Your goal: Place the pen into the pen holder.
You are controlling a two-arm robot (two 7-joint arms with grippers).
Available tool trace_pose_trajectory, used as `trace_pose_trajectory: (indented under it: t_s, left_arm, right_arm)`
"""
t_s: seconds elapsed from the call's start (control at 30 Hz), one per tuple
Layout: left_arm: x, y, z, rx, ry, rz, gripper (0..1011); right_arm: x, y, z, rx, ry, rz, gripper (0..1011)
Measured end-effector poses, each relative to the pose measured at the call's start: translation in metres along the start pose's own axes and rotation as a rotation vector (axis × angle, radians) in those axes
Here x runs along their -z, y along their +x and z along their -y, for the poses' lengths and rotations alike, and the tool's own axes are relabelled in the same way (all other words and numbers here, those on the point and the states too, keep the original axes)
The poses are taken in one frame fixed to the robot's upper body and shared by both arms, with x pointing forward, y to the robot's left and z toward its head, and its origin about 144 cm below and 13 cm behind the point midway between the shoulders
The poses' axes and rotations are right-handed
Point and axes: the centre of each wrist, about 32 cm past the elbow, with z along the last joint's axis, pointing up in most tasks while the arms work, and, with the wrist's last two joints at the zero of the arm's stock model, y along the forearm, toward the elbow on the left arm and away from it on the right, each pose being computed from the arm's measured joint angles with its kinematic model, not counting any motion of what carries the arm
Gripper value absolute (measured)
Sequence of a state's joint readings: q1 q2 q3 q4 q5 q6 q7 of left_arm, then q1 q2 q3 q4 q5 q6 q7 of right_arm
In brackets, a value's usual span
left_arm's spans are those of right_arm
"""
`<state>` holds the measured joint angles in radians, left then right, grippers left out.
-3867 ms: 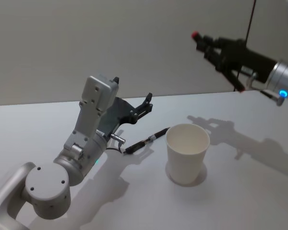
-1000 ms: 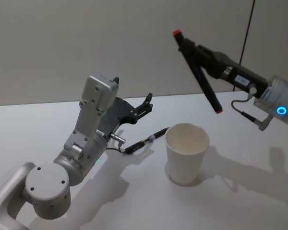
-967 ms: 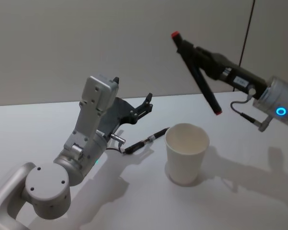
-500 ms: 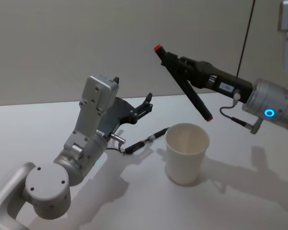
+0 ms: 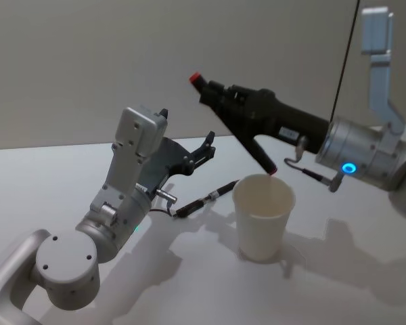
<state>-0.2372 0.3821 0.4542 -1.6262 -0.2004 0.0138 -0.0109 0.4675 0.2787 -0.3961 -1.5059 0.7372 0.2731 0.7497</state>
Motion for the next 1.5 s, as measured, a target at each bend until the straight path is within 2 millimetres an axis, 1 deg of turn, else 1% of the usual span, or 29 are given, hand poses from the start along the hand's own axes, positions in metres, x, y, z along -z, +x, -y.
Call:
trace_pose_trajectory:
  t_s: [0.23, 0.53, 1.0, 1.5]
  left_arm:
    - [0.0, 0.0, 0.0, 0.0, 0.0, 0.0, 1001]
    - [0.0, 0.0, 0.0, 0.0, 0.0, 0.0, 1001]
    - [0.0, 0.0, 0.0, 0.0, 0.0, 0.0, 1001]
    - [0.0, 0.0, 0.0, 0.0, 0.0, 0.0, 1001]
  right_arm:
    - [0.01, -0.01, -0.005, 0.005, -0.02, 0.054, 187]
    - [0.02, -0.016, 0.001, 0.052, -0.036, 0.099, 187]
    - [0.032, -0.016, 0.014, 0.147, -0.012, 0.151, 187]
    - [0.054, -0.015, 0.015, 0.182, 0.008, 0.135, 187]
